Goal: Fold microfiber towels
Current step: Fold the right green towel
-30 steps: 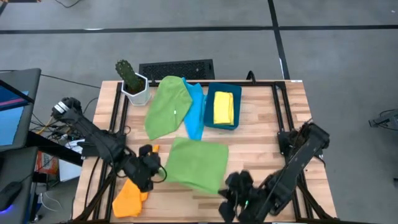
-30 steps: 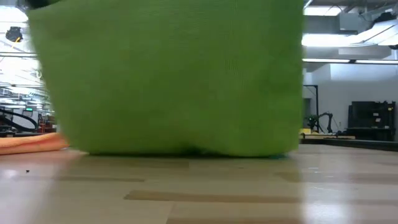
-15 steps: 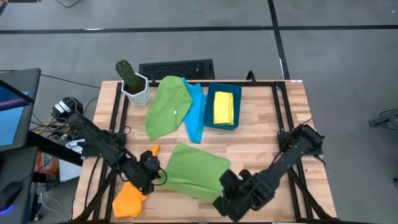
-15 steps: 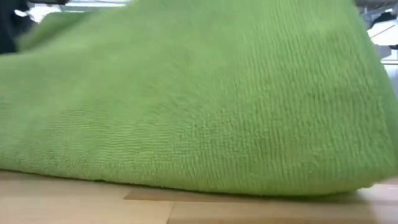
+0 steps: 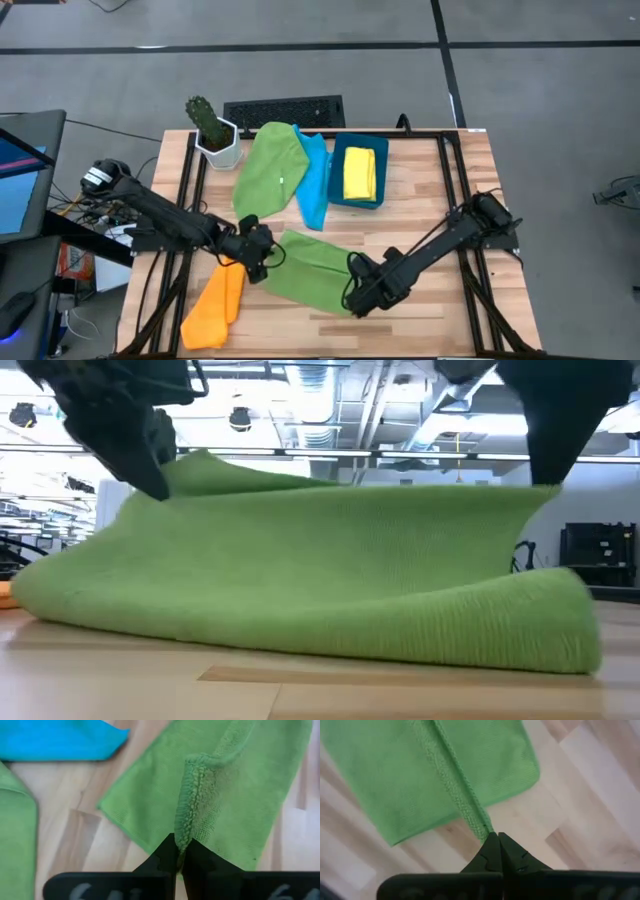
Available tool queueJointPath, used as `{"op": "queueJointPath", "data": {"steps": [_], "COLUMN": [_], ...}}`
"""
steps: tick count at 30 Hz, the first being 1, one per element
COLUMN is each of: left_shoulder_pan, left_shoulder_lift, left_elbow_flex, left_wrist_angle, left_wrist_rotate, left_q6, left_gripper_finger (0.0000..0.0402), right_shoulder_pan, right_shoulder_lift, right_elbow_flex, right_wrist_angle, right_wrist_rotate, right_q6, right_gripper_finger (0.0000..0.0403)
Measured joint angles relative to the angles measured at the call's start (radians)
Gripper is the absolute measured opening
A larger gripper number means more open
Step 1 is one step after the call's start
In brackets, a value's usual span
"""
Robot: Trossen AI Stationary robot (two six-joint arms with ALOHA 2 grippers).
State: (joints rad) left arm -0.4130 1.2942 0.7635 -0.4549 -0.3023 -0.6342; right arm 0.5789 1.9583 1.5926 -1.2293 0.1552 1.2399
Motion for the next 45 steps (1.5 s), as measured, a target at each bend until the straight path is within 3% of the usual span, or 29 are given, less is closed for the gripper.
{"op": "queueJointPath", "data": {"steps": [10,16,24,32,45], "left_shoulder_pan": [0.041,0.013,-0.031,-0.031,-0.004], "left_shoulder_lift": [0.0,0.0,0.0,0.0,0.133], "left_elbow_flex": [0.0,0.0,0.0,0.0,-0.001], "left_wrist_angle": [0.041,0.071,0.067,0.048,0.071], "left_wrist_rotate": [0.072,0.222,0.207,0.091,0.102], "left_q6": [-0.019,-0.121,-0.19,-0.128,-0.082], "left_gripper_finger": [0.0007,0.0005,0.0002,0.0002,0.0002], "right_shoulder_pan": [0.027,0.088,0.126,0.082,0.029], "right_shoulder_lift": [-0.012,-0.017,-0.017,-0.013,-0.012], "right_elbow_flex": [0.009,0.116,0.146,0.107,0.02], "right_wrist_angle": [0.048,0.054,0.098,0.076,0.136], "right_wrist_rotate": [-0.068,-0.083,-0.074,-0.078,-0.128], "right_q6": [0.013,0.078,0.163,0.148,0.091], "right_gripper_finger": [0.0003,0.0003,0.0003,0.0003,0.0003]}}
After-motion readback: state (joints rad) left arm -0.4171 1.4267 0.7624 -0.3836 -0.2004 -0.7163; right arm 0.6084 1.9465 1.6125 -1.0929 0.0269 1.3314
